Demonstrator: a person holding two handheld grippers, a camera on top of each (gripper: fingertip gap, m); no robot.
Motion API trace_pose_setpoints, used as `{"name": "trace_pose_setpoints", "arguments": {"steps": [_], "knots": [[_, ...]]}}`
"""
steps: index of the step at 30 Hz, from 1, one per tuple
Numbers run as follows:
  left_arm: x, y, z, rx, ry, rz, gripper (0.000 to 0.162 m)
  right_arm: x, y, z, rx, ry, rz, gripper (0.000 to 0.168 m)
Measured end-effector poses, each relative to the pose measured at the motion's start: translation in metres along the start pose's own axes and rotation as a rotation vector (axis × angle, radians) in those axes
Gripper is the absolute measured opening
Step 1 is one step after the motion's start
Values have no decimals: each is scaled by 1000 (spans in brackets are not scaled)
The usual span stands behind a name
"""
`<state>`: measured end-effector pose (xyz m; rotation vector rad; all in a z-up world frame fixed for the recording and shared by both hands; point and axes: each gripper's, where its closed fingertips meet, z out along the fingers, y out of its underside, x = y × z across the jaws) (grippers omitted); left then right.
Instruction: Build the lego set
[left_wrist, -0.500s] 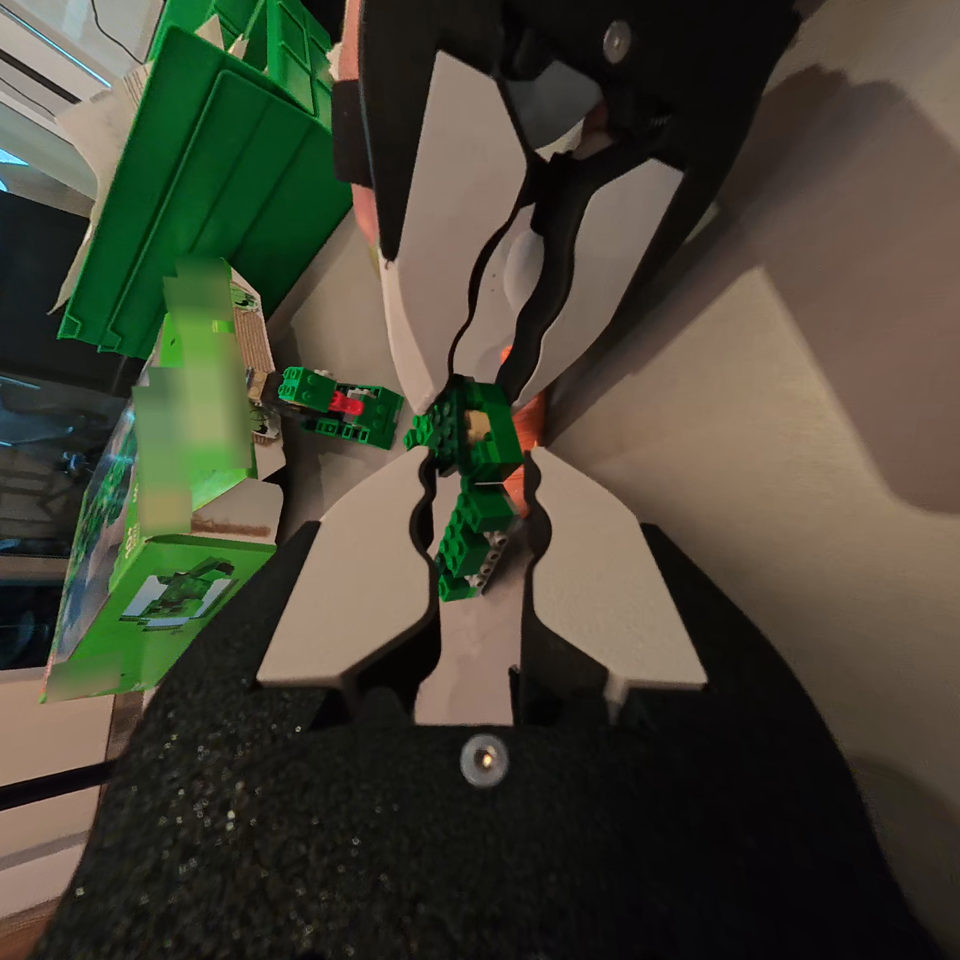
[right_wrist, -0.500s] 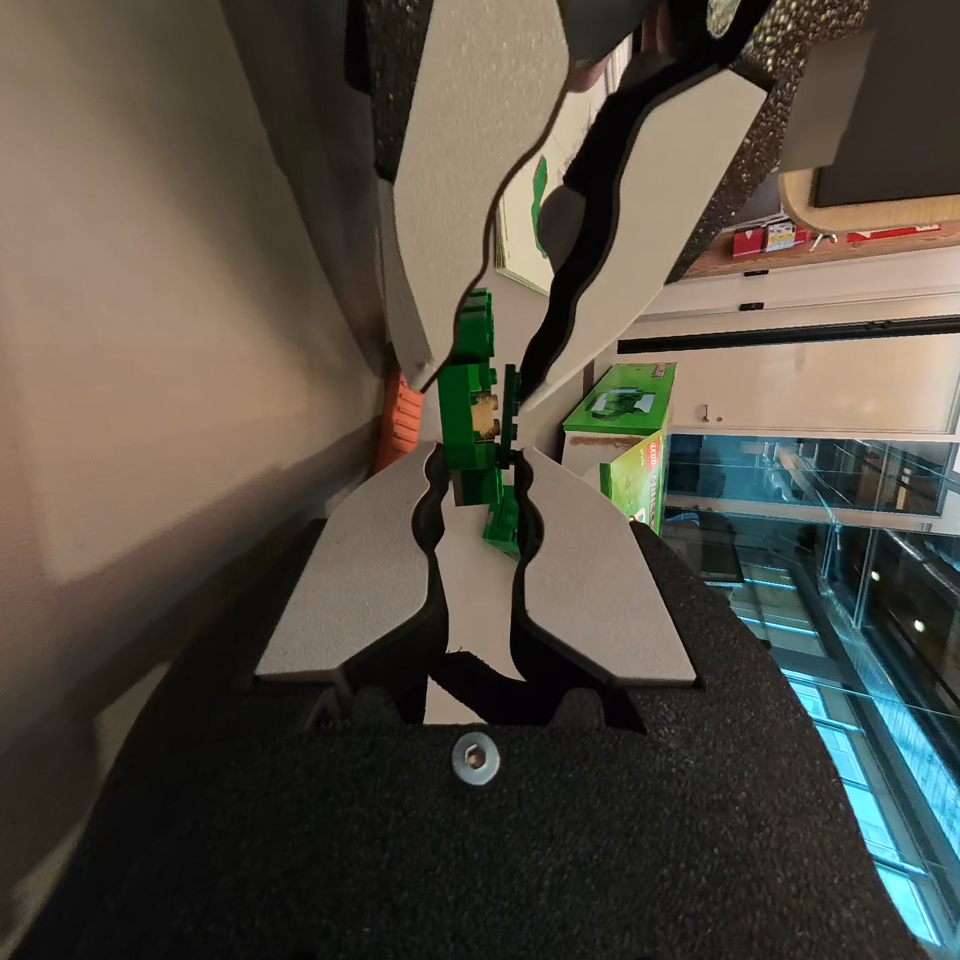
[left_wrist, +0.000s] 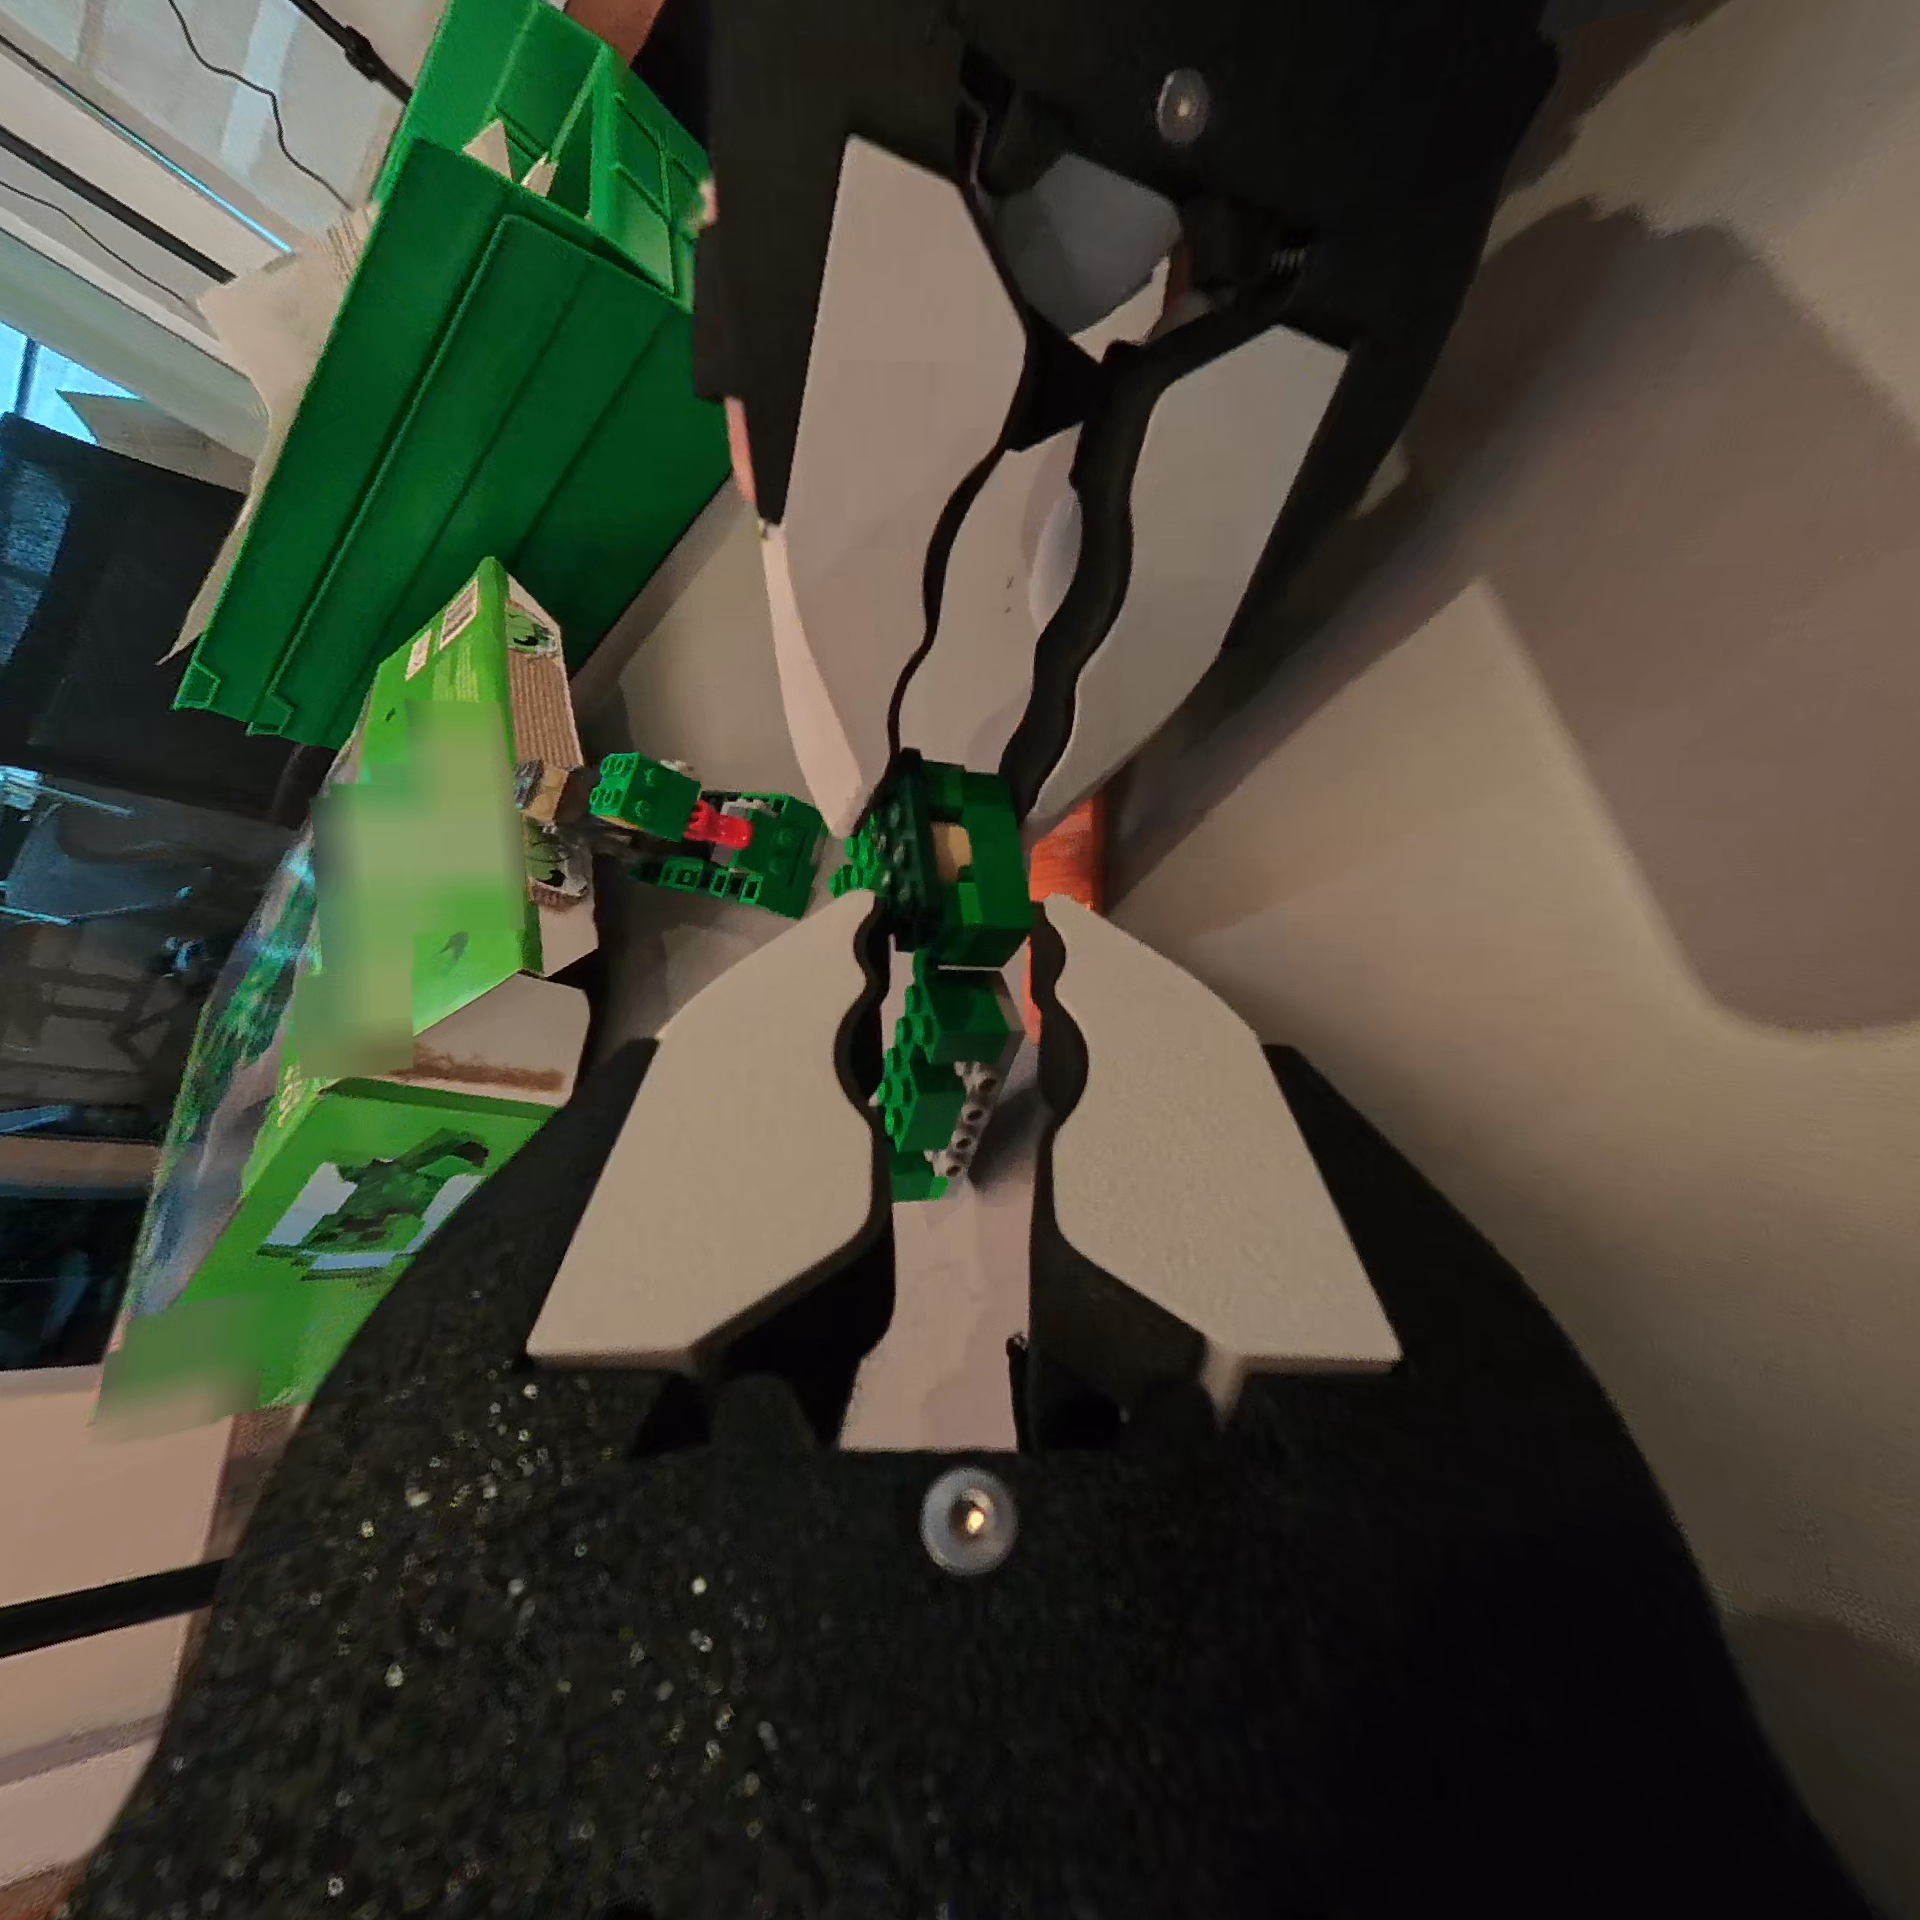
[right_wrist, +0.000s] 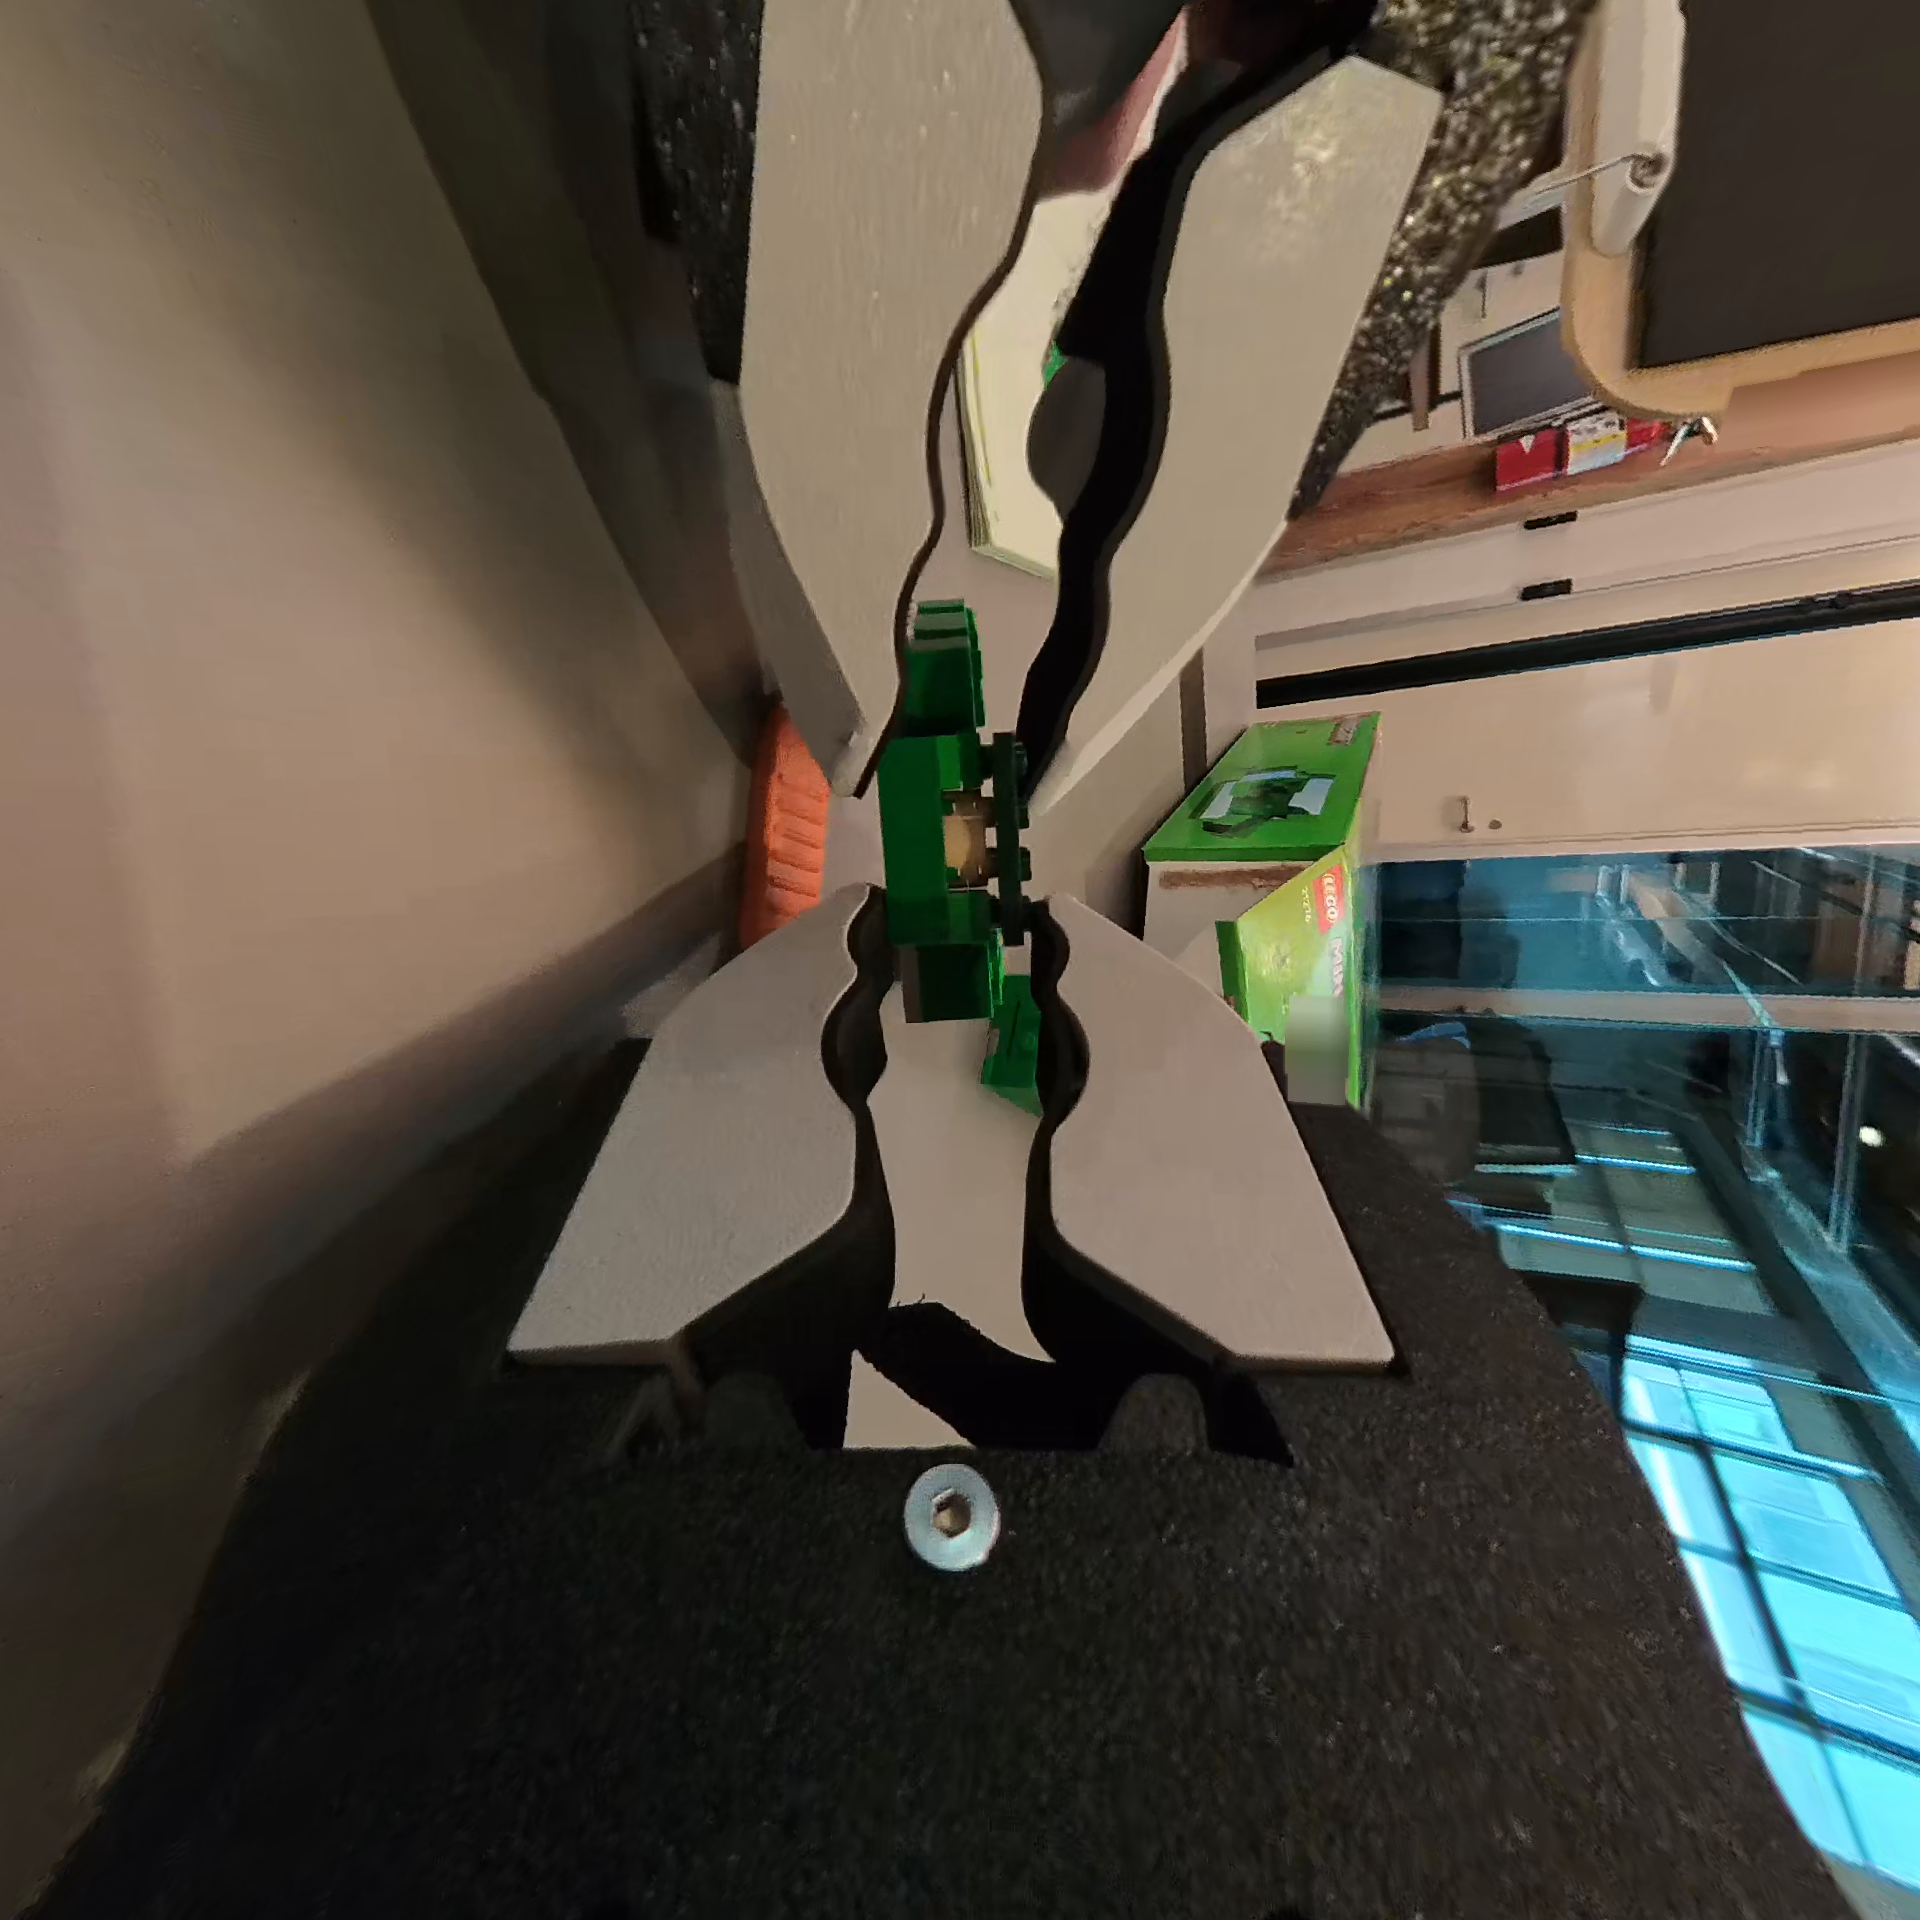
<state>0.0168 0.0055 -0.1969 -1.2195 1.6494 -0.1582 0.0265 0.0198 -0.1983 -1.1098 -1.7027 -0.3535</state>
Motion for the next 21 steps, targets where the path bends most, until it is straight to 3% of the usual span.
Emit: {"name": "trace_pose_setpoints", "arguments": {"steps": [9, 15, 21], "knots": [[-3, -5, -3, 82, 55, -69, 25, 3, -2, 0, 57, -51, 123, 25], [-5, -4, -2, 68, -20, 11, 32, 2, -1, 1, 7, -46, 66, 24], [0, -4, -1, 46, -41, 117, 27, -1, -2, 2, -4, -53, 42, 24]]}}
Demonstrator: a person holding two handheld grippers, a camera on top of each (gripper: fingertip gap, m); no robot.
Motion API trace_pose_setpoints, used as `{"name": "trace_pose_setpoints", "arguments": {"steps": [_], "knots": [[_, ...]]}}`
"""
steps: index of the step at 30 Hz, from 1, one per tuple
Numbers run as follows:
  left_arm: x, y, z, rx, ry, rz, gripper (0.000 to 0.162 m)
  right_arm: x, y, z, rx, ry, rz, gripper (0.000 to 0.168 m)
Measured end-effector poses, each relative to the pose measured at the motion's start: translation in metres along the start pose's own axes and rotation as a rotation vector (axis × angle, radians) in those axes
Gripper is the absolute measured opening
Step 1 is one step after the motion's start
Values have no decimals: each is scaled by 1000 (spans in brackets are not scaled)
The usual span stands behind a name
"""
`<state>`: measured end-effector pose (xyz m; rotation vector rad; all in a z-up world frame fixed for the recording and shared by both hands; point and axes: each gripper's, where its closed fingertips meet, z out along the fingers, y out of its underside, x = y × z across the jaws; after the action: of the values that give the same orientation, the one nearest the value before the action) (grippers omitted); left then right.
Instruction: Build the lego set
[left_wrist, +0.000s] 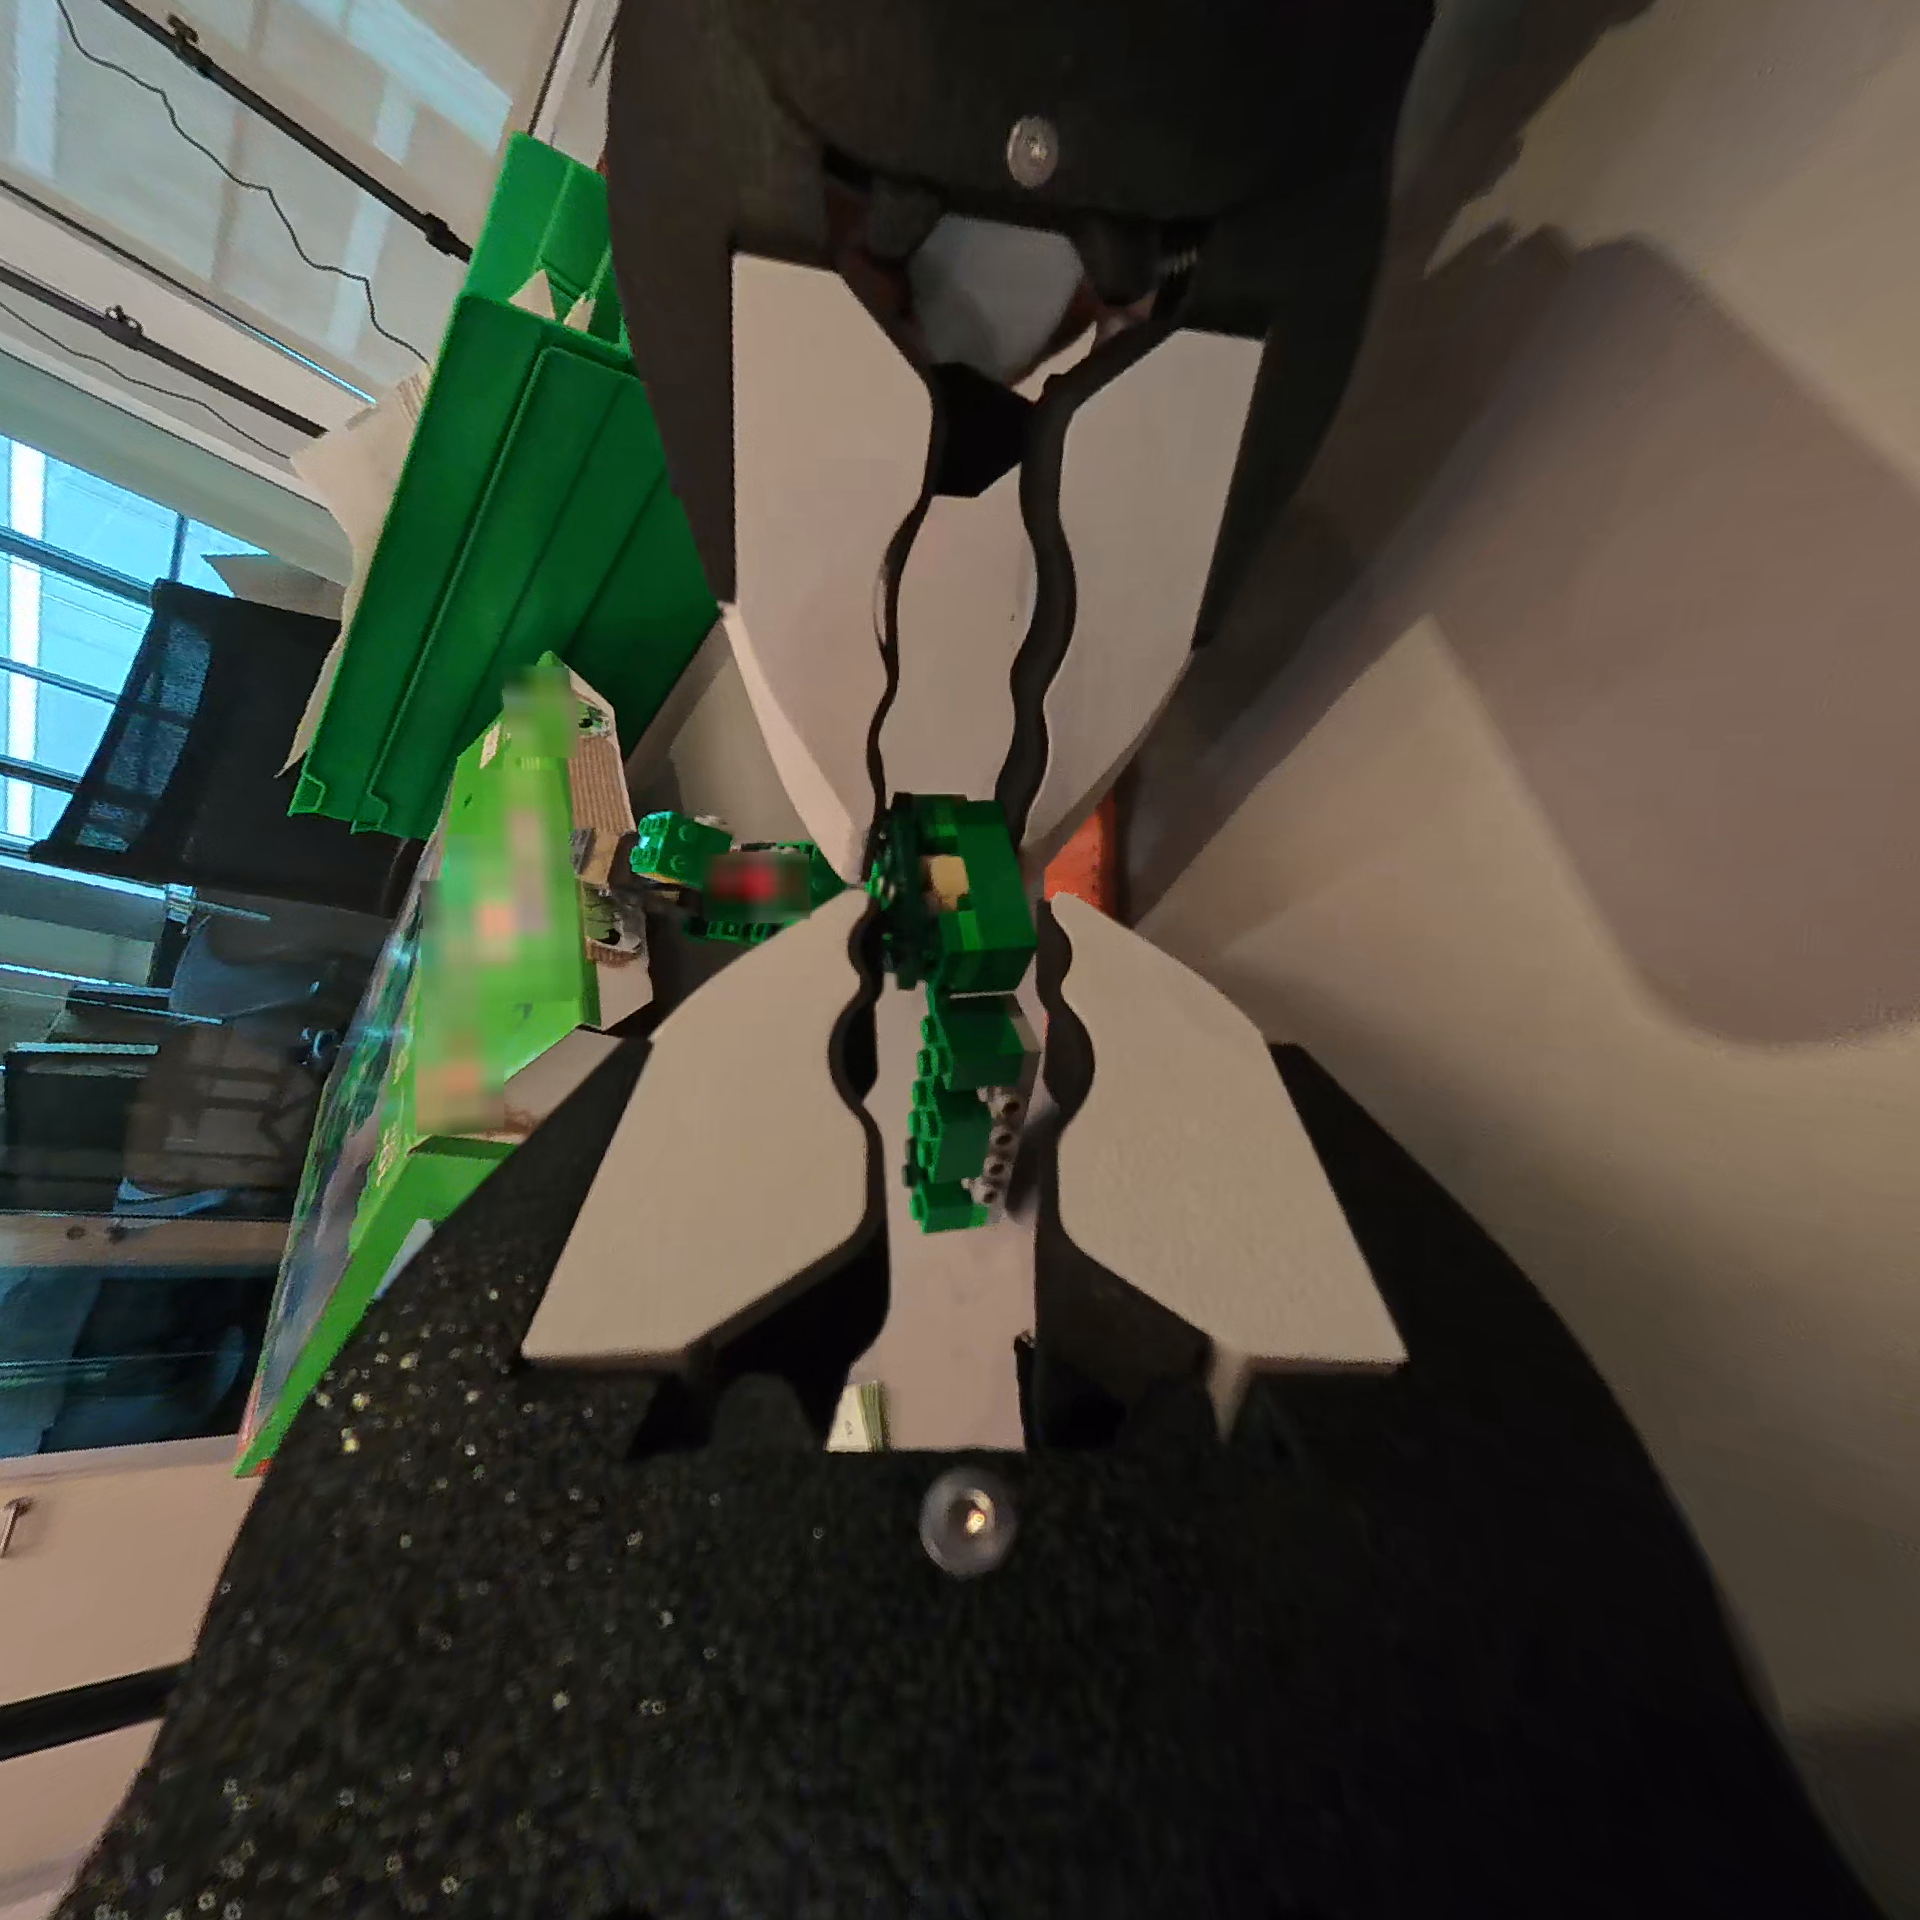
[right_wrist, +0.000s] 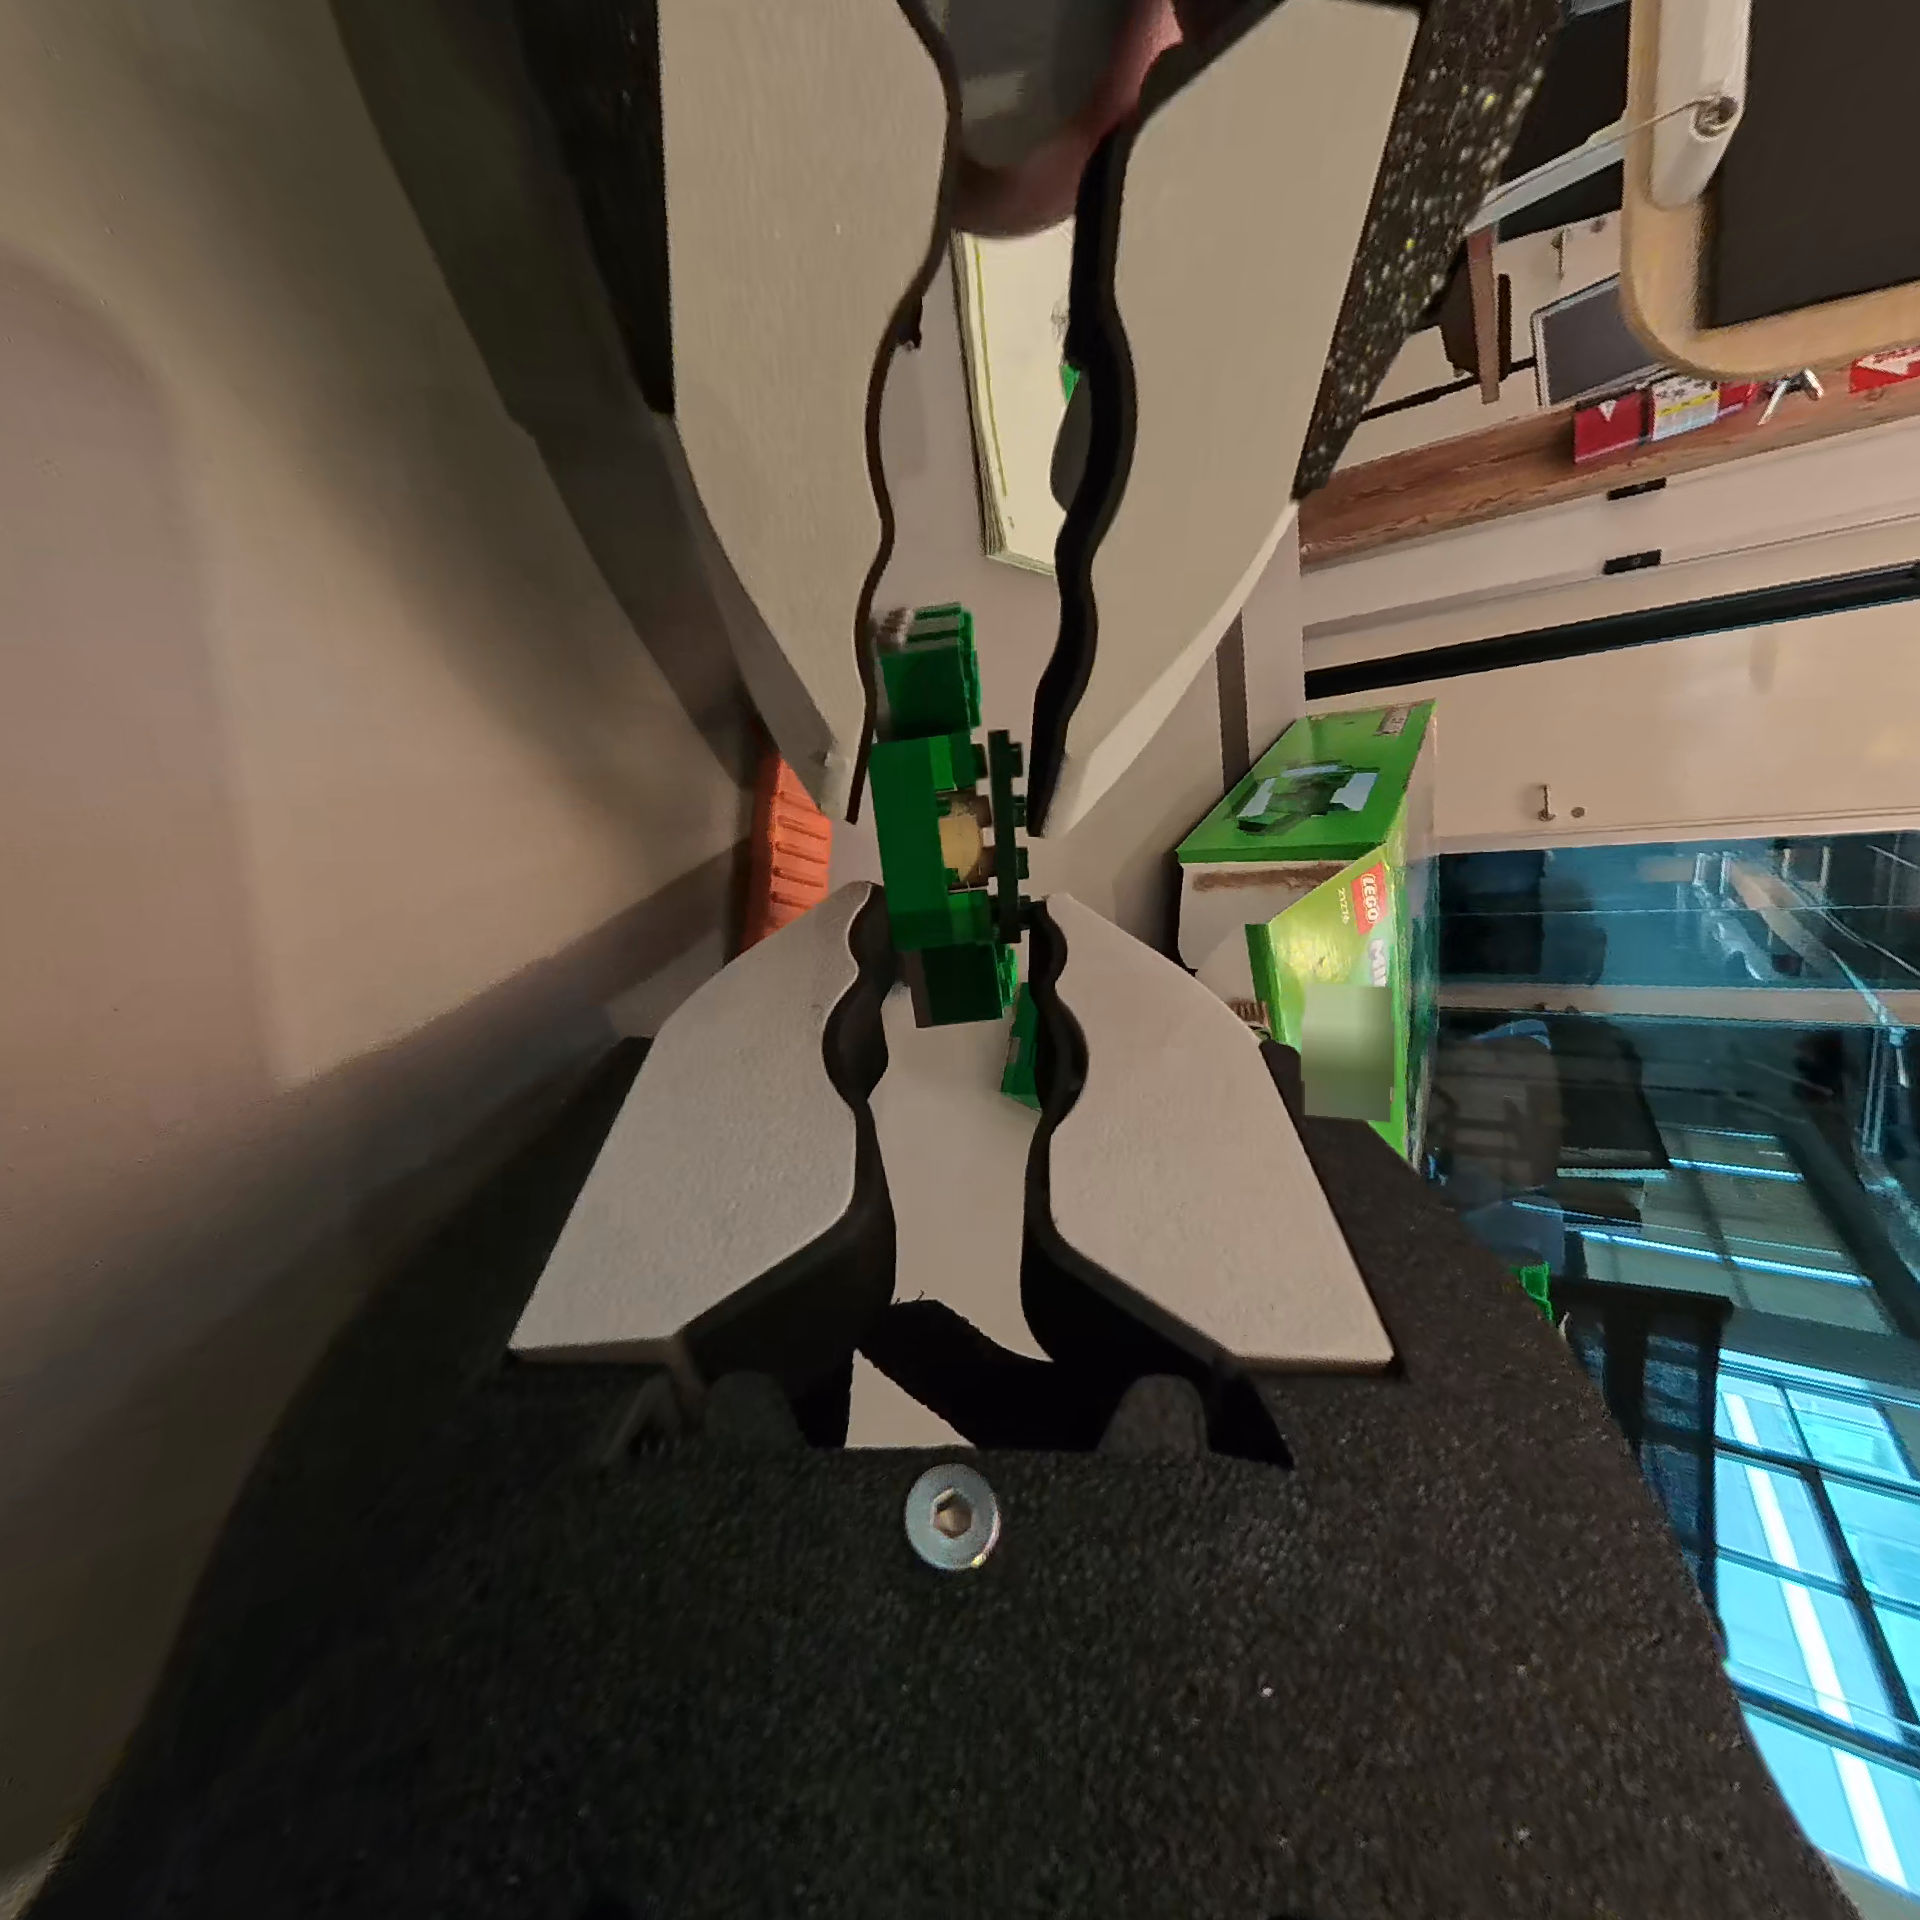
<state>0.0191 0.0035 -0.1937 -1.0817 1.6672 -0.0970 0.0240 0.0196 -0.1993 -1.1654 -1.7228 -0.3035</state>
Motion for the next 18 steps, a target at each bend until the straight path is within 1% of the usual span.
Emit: {"name": "trace_pose_setpoints", "arguments": {"steps": [7, 13, 18], "knots": [[-2, 4, 0, -36, -8, -23, 25, -1, -1, 2, 15, -1, 17, 25], [-5, -1, -2, 20, 21, -106, 24, 2, -4, -1, 77, -2, 88, 25], [-6, -3, -1, 41, 34, -146, 24, 3, -4, -2, 89, -6, 109, 25]]}}
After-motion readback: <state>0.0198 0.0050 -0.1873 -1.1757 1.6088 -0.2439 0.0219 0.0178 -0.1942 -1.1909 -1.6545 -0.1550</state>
